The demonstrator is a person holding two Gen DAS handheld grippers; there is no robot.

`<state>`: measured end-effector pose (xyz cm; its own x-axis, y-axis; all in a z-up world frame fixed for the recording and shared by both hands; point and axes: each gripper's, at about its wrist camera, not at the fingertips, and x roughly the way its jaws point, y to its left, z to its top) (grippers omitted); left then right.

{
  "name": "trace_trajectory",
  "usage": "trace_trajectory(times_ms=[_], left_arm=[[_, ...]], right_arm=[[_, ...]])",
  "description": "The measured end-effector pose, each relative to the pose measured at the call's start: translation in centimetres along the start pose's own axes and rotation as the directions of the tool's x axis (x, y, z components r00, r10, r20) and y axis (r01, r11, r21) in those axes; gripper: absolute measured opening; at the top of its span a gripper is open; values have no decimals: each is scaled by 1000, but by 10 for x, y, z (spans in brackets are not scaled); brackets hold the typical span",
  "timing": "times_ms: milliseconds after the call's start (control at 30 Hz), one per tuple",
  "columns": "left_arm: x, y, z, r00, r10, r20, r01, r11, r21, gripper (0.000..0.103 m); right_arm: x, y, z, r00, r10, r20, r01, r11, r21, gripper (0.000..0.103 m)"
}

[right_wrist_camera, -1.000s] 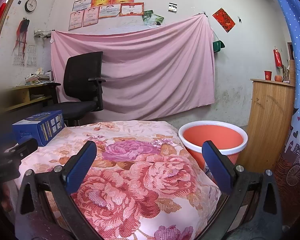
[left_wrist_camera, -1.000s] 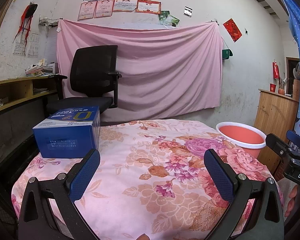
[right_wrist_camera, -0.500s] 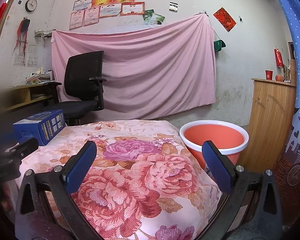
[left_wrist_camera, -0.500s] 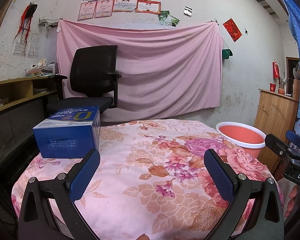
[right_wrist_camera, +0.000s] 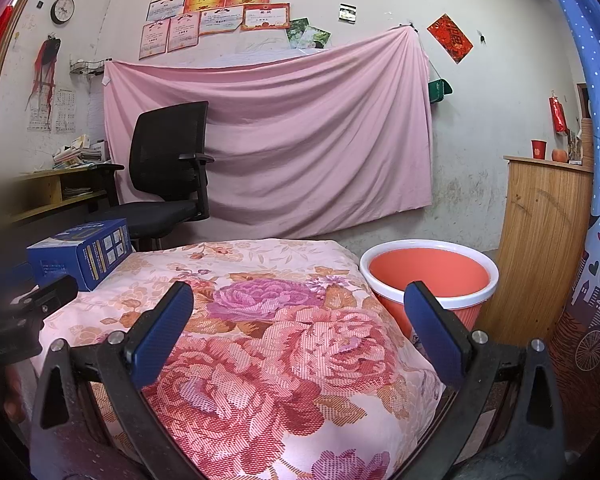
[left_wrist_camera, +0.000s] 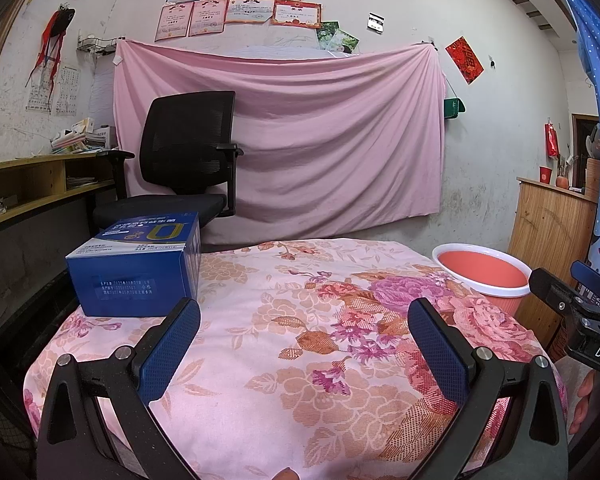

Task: Collect trash

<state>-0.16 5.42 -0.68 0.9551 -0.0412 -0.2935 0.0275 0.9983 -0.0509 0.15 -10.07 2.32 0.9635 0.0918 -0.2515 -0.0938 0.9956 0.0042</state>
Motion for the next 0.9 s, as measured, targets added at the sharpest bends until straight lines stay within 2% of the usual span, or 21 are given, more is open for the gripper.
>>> trace_trajectory(times_ms=[900], left_arm=[[0, 0, 0, 1000, 1, -1, -1, 1000, 0, 102]], right_arm=[[1, 1, -3, 1000, 9, -5, -9, 1000, 0, 103]])
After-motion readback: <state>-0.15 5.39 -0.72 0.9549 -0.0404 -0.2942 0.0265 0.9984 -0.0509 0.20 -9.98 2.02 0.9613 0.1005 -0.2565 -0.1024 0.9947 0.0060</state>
